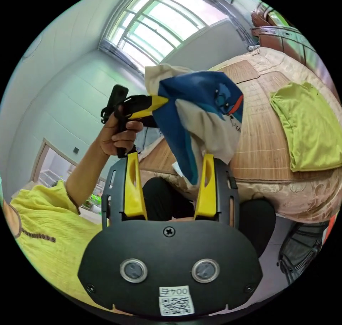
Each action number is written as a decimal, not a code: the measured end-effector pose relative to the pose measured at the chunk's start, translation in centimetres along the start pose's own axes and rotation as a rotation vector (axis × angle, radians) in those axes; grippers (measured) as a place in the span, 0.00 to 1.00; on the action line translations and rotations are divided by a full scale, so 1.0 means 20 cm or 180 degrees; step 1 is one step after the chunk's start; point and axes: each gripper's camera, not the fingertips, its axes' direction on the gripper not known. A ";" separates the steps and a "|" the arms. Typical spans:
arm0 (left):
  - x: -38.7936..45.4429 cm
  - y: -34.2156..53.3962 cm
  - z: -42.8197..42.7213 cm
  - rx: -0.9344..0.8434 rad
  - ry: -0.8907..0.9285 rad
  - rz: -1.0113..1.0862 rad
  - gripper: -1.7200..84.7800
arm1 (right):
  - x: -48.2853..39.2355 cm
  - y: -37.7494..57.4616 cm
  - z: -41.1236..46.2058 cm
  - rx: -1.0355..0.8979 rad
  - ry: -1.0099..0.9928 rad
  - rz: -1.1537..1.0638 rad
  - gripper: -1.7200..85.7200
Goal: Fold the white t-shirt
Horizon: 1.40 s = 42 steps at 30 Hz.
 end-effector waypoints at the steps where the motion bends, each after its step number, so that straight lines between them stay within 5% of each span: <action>1: 0.00 0.01 -0.01 0.0015 0.0023 -0.0009 0.04 | -0.05 -0.03 0.07 -0.0116 0.0222 -0.0096 0.24; 4: -0.02 0.06 -0.12 0.0092 -0.0073 0.0016 0.04 | -0.13 -0.06 0.16 -0.0316 0.0691 -0.0350 0.06; 12: -0.19 0.36 -0.96 0.0957 -0.0086 -0.0112 0.03 | -0.05 -0.08 -0.17 0.0284 0.0894 0.0065 0.04; 18: -0.16 0.55 -1.33 0.1539 -0.0098 -0.0074 0.03 | 0.14 -0.15 -0.27 0.0374 0.0886 0.0720 0.05; 28: -0.14 0.62 -1.39 0.1392 -0.0523 -0.0099 0.02 | 0.05 -0.13 -0.11 0.0392 0.1035 0.0530 0.12; 35: -0.18 0.61 -1.38 0.1404 -0.0298 -0.0156 0.02 | -0.41 -0.06 0.24 0.0209 0.0641 -0.0326 0.17; 42: -0.12 0.53 -1.34 0.1359 -0.0159 -0.0128 0.03 | -0.79 0.03 0.77 -0.0092 0.1137 -0.0888 0.27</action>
